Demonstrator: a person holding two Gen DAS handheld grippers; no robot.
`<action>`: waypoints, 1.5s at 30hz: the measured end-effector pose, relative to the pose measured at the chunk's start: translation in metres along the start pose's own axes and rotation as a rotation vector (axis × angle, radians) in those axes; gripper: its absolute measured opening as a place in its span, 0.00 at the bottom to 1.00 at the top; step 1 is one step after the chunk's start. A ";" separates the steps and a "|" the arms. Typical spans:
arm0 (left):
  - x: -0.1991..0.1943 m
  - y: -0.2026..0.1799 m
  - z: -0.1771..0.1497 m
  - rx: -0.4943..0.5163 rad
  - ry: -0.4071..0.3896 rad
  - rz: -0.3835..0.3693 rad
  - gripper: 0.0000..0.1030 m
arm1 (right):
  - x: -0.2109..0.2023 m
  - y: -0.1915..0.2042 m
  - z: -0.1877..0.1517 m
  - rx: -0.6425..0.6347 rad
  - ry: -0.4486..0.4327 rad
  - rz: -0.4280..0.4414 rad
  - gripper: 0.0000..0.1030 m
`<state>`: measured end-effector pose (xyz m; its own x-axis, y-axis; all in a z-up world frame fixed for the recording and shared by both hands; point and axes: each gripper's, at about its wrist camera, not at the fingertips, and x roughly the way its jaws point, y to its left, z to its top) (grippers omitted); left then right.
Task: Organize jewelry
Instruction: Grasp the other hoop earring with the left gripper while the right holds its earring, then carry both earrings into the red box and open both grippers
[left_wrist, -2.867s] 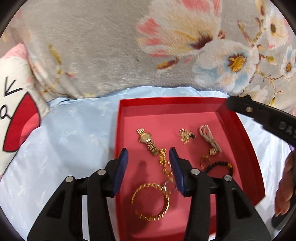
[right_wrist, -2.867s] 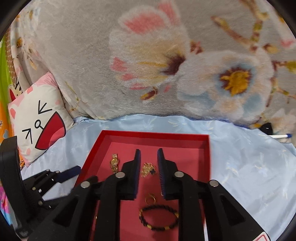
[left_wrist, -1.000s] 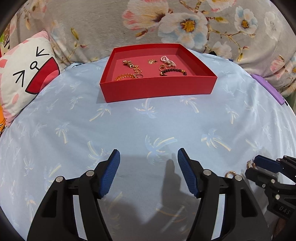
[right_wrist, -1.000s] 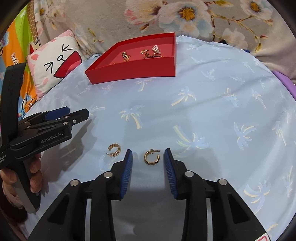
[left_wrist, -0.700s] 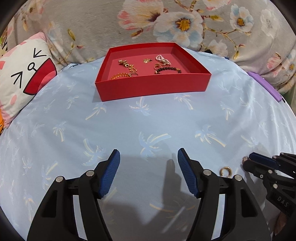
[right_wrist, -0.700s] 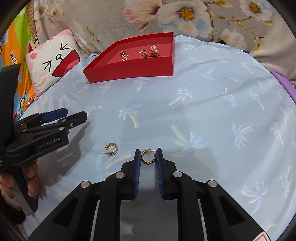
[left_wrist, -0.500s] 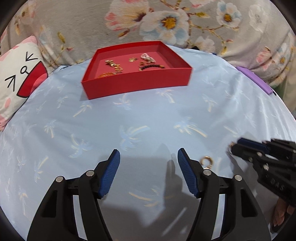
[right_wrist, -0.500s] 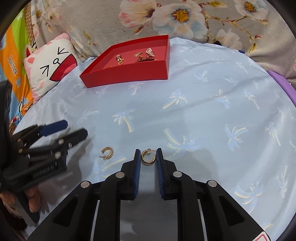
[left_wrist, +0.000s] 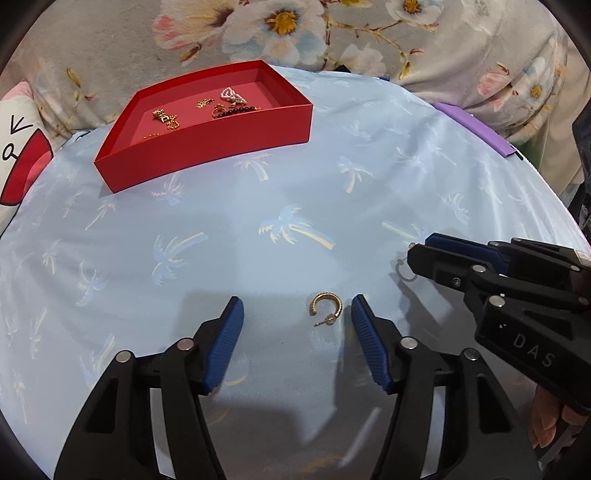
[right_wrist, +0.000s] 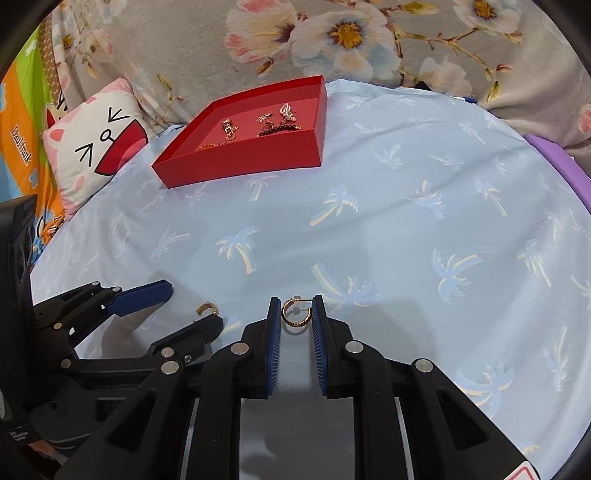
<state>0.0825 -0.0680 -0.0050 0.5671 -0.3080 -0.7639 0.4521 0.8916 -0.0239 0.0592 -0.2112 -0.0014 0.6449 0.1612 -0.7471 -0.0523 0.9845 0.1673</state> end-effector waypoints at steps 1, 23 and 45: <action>0.001 0.000 0.001 0.000 0.000 0.002 0.53 | 0.000 0.000 0.000 -0.001 0.000 0.000 0.15; -0.002 -0.002 -0.002 0.009 -0.017 -0.017 0.16 | 0.001 0.001 -0.002 0.002 0.003 0.001 0.15; -0.019 0.063 0.030 -0.099 -0.058 0.080 0.16 | 0.002 0.015 0.031 -0.040 0.007 0.083 0.15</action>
<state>0.1215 -0.0157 0.0272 0.6386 -0.2503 -0.7277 0.3351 0.9417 -0.0298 0.0833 -0.1982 0.0202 0.6320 0.2425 -0.7361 -0.1354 0.9697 0.2032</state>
